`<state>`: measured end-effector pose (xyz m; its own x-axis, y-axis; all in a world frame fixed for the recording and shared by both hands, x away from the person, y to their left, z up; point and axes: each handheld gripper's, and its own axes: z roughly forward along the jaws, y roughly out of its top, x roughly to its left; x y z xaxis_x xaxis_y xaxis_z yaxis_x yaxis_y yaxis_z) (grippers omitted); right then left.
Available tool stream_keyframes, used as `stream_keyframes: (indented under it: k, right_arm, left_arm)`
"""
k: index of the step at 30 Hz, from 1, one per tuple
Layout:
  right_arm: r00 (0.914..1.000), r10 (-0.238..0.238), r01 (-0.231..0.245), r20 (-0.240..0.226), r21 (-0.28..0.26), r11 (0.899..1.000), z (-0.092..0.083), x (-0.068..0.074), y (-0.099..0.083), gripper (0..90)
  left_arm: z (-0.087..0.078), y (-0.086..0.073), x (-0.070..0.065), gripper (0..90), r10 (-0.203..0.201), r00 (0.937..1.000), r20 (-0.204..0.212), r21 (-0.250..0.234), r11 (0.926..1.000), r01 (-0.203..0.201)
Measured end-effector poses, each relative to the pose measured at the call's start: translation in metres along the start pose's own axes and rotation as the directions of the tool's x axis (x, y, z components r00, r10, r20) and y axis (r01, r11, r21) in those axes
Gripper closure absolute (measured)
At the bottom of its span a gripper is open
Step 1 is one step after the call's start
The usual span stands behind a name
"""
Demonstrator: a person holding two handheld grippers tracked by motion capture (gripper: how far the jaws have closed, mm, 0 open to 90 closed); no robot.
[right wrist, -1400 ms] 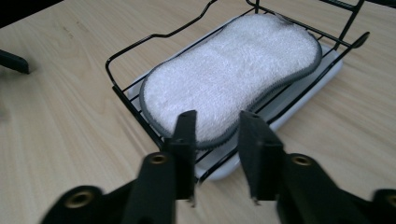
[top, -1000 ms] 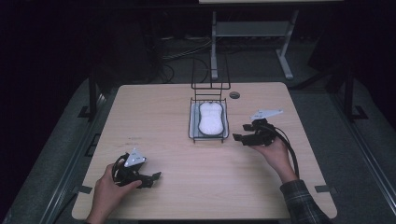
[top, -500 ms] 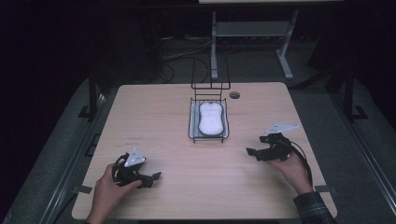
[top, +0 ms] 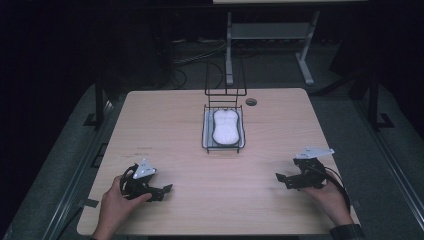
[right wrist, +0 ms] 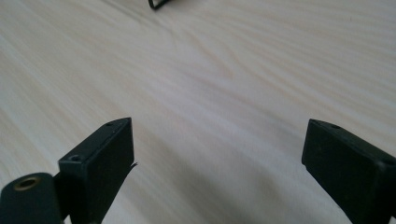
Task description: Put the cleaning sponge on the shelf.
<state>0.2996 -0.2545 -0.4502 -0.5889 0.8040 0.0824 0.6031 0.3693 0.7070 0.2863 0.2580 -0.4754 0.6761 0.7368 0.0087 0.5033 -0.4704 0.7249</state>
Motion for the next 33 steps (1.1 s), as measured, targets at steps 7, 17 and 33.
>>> stream_keyframes:
  k: [7, 17, 33]
  right_arm:
    - [0.9999, -0.008, 0.008, 0.012, 0.018, 1.000, -0.007, 0.000, -0.020, 5.8]
    - [0.9980, -0.030, 0.027, 0.056, 0.040, 0.999, -0.004, 0.009, -0.046, 1.4]
    - [0.9984, -0.023, 0.022, 0.051, 0.010, 1.000, -0.005, 0.009, -0.053, 0.9]
  left_arm:
    - [0.000, 0.000, 0.000, 12.7, 0.000, 1.0000, 0.000, 0.000, 1.0000, 0.000]
    - [0.000, 0.000, 0.000, 12.6, 0.001, 1.0000, 0.000, 0.000, 1.0000, -0.001]
    - [0.000, 0.000, 0.000, 12.6, 0.001, 1.0000, 0.000, 0.000, 1.0000, -0.001]
